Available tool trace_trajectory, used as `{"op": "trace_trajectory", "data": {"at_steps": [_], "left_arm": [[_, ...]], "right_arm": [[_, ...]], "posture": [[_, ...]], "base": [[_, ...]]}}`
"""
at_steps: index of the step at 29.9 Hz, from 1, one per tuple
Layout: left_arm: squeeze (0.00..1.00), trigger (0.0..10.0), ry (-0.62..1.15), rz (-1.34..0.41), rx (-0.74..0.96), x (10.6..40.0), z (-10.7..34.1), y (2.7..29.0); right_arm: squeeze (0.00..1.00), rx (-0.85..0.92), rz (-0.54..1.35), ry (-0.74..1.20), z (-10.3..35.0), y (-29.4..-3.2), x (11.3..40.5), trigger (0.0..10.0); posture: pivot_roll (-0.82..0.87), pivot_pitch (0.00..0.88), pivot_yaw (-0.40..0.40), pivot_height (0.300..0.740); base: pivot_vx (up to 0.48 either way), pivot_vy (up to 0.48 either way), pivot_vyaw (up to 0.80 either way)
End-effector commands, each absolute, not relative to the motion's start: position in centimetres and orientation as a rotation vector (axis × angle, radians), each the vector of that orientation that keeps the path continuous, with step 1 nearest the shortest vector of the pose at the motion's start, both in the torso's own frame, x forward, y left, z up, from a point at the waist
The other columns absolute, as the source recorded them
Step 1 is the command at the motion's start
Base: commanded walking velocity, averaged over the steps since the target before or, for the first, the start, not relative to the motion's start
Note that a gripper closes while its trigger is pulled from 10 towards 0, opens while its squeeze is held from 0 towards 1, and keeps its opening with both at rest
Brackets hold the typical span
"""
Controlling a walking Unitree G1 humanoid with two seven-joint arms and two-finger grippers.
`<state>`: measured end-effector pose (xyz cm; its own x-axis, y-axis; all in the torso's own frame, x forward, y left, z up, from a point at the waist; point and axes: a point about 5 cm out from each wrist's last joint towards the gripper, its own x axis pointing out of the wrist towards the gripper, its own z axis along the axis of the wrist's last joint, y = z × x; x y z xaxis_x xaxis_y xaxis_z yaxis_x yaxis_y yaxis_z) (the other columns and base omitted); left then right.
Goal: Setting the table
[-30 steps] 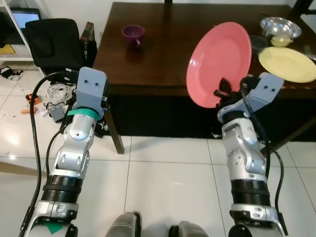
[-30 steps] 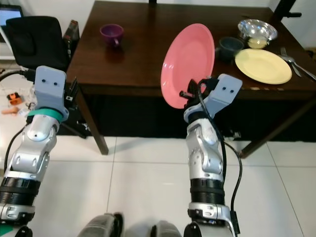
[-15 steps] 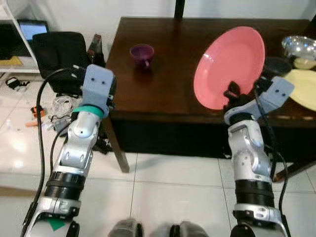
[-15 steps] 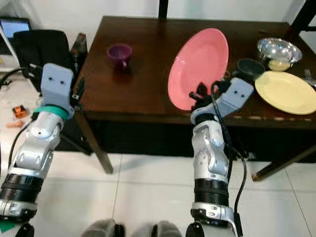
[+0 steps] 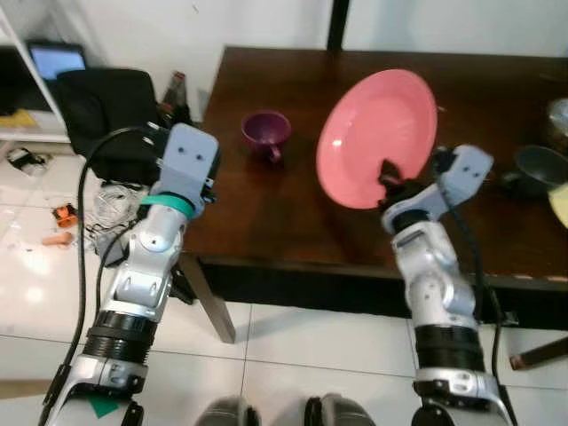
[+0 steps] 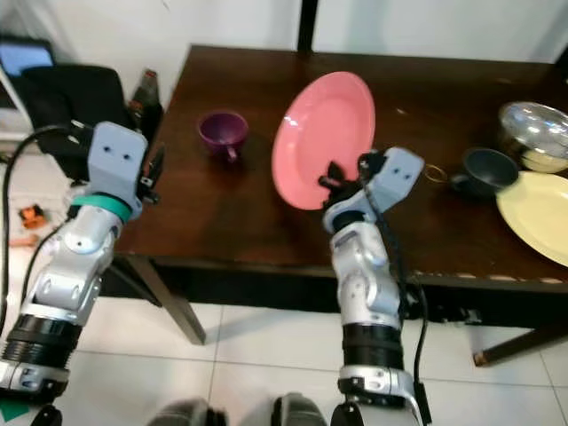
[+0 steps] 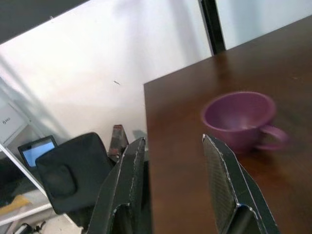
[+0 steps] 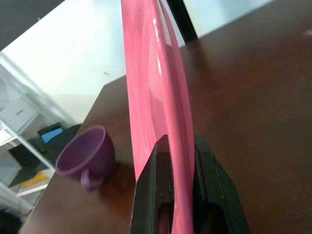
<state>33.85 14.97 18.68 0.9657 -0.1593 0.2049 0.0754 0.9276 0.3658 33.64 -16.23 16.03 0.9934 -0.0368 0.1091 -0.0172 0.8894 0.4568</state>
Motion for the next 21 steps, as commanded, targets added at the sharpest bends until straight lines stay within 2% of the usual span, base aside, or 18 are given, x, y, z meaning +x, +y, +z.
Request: {"op": "trace_trajectory", "data": {"at_steps": [1,3,8,15,21], "left_arm": [[0.00,10.0,-0.204,-0.130,0.378,33.8,17.9,15.3],[0.00,10.0,-0.200,-0.145,0.382,33.8,17.9,15.1],[0.00,10.0,-0.199,-0.238,0.348,33.6,18.0,14.8],[0.00,10.0,-0.197,-0.251,0.281,33.6,18.6,15.2],[0.00,10.0,-0.187,-0.256,0.240,33.7,18.9,15.9]], "right_arm": [[0.00,0.455,-0.009,-0.103,15.7,-15.7,33.7,10.0],[0.00,0.416,-0.023,-0.112,15.8,-15.8,33.7,10.0],[0.00,0.327,-0.145,-0.158,16.2,-17.4,33.6,10.0],[0.00,0.263,-0.177,-0.164,16.2,-18.0,33.6,10.0],[0.00,0.446,-0.184,-0.112,15.1,-18.3,33.7,10.0]], "posture": [[0.04,0.000,0.076,0.740],[0.04,0.000,0.077,0.740],[0.04,0.000,0.077,0.740],[0.05,0.000,0.073,0.740],[0.05,0.000,0.070,0.740]], "base": [[0.352,0.000,0.00],[0.352,0.000,0.00],[0.000,0.000,0.00],[0.000,0.000,0.00],[0.000,0.000,0.00]]}}
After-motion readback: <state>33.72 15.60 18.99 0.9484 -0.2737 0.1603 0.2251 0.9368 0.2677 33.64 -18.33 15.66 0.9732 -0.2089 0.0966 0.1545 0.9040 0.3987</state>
